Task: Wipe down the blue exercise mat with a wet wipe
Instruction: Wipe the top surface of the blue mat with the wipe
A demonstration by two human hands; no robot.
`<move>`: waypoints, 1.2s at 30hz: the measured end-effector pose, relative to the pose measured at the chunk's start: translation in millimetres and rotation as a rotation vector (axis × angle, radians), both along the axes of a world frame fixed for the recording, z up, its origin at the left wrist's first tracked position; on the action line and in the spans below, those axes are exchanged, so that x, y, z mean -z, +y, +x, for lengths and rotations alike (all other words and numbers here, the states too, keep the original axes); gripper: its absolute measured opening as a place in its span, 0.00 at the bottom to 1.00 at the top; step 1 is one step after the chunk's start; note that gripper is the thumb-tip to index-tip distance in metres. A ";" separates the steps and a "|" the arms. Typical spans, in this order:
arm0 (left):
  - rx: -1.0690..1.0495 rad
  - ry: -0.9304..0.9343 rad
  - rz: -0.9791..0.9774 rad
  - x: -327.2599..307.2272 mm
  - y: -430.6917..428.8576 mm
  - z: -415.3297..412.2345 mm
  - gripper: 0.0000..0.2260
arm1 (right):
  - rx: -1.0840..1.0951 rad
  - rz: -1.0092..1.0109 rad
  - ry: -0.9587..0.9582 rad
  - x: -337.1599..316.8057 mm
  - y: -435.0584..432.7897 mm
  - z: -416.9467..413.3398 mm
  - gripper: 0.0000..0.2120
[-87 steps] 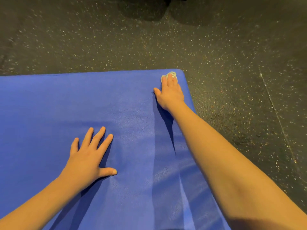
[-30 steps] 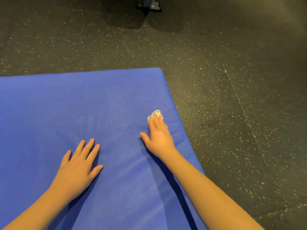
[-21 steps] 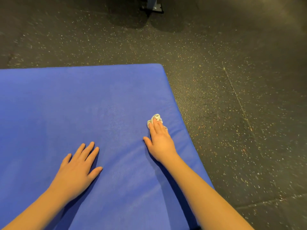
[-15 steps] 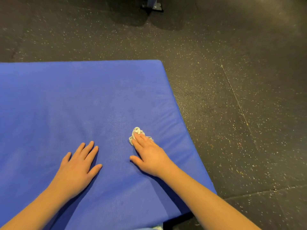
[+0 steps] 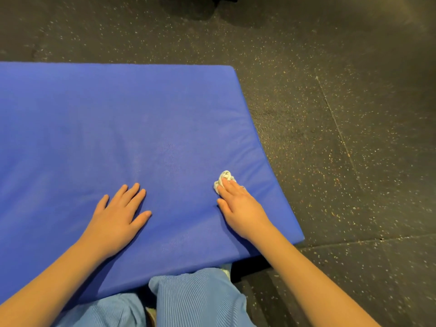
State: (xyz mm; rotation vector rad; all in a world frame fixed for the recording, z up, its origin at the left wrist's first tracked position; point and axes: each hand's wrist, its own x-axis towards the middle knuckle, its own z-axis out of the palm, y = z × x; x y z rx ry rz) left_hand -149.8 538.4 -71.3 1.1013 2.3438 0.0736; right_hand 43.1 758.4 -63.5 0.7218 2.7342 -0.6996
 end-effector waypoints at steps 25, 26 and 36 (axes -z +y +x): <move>-0.066 -0.027 0.122 -10.1 -22.7 17.2 0.25 | -0.276 -0.273 0.077 -37.6 -68.3 10.0 0.20; -0.065 -0.034 0.128 -9.6 -24.1 16.6 0.25 | -0.364 -0.318 0.075 -37.4 -76.4 10.3 0.20; -0.051 -0.067 0.152 -7.8 -31.1 12.8 0.27 | -0.313 -0.201 0.139 -34.0 -75.7 -5.7 0.18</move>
